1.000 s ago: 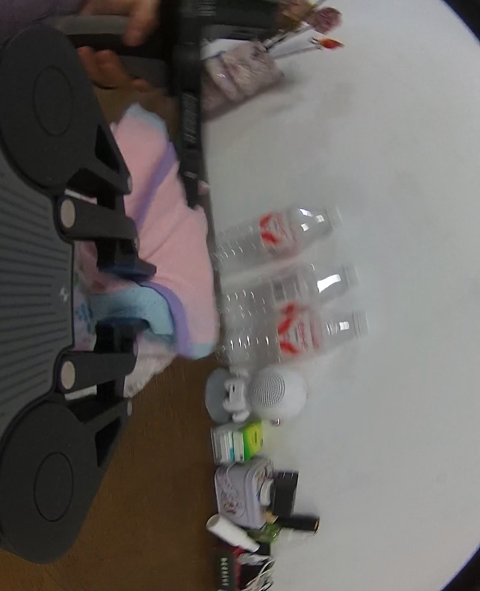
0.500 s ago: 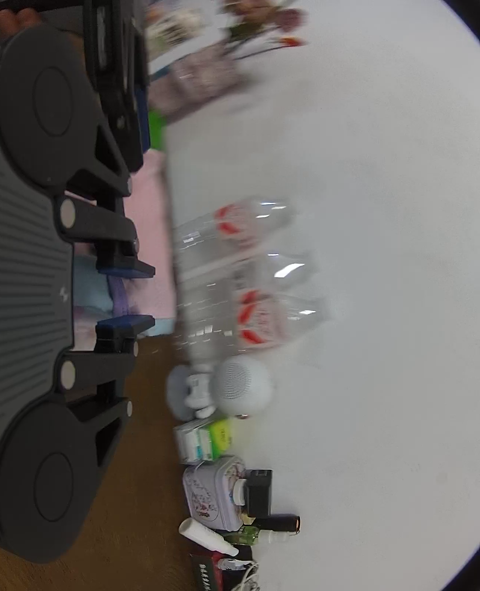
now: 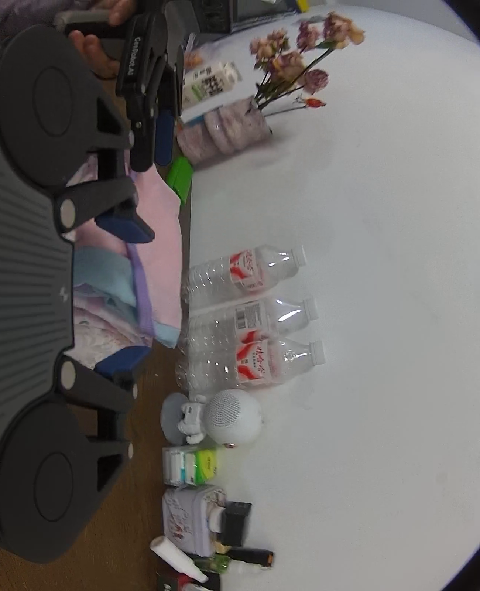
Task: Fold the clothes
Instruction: 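Carry the bundle with both grippers onto the stack of folded clothes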
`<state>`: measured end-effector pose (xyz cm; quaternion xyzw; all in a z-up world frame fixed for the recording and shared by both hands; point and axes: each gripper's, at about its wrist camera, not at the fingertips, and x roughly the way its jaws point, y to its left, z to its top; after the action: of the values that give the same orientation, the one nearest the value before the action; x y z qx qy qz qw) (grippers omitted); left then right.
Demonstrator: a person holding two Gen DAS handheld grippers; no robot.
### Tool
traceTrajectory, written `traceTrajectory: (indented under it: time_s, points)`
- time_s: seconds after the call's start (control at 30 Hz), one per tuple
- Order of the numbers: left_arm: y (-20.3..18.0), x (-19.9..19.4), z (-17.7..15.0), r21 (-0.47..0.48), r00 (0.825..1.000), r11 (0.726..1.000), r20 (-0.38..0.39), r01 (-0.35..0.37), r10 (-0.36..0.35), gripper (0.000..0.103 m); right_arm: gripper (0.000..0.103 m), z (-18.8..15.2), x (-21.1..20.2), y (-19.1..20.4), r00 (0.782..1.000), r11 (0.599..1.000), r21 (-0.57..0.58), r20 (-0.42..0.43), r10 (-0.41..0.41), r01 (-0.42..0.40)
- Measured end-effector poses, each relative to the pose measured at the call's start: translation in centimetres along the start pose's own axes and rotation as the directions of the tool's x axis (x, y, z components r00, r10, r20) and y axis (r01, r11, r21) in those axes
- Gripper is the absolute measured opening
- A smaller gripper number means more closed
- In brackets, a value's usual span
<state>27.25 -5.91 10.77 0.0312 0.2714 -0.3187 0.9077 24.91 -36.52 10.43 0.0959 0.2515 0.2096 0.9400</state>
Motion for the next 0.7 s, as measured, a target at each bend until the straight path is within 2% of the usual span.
traceTrajectory:
  time_s: [0.07,0.13,0.2,0.27,0.3,0.37,0.5,0.6,0.67,0.7]
  points:
    - [-0.2,0.2,-0.3,0.034,1.000,0.999,-0.023,0.014,-0.013,0.069,0.057,-0.2,-0.1,0.0,1.000,1.000,-0.010,-0.013,0.008,-0.008]
    - [-0.1,0.7,-0.7,0.038,0.999,0.999,-0.042,0.020,-0.019,0.069,0.046,-0.4,0.0,0.1,0.999,0.999,-0.016,-0.023,0.029,-0.029]
    - [0.0,1.2,-1.0,0.036,0.998,0.999,-0.061,0.027,-0.025,0.066,0.030,-0.5,0.4,0.6,0.998,0.998,-0.033,-0.037,0.053,-0.054]
    - [0.8,1.7,-1.3,0.014,0.997,0.999,-0.072,0.031,-0.030,0.056,0.020,-0.7,0.8,1.2,0.996,0.996,-0.056,-0.055,0.063,-0.066]
    - [1.2,1.8,-1.5,0.001,0.997,0.999,-0.073,0.034,-0.034,0.053,0.010,-0.8,1.0,1.4,0.995,0.995,-0.060,-0.067,0.073,-0.077]
    - [1.9,2.0,-1.6,-0.026,0.996,0.999,-0.074,0.043,-0.045,0.043,0.009,-1.0,1.4,1.7,0.992,0.994,-0.071,-0.098,0.079,-0.086]
    - [2.0,1.8,-1.8,-0.035,0.996,0.998,-0.063,0.060,-0.062,0.043,0.009,-1.1,1.5,2.0,0.991,0.995,-0.079,-0.118,0.055,-0.065]
    - [2.0,0.5,-1.6,-0.029,0.995,0.995,-0.028,0.097,-0.097,0.050,0.017,-0.7,0.7,1.9,0.994,0.997,-0.072,-0.109,0.029,-0.037]
    - [2.6,-1.1,-1.4,-0.056,0.989,0.988,0.044,0.141,-0.139,0.067,0.017,-0.3,-0.2,1.8,0.997,0.998,-0.068,-0.073,0.010,-0.015]
    - [2.9,-1.8,-1.3,-0.077,0.982,0.981,0.079,0.175,-0.169,0.067,0.018,0.0,-0.7,1.7,0.999,0.998,-0.057,-0.039,0.001,-0.003]
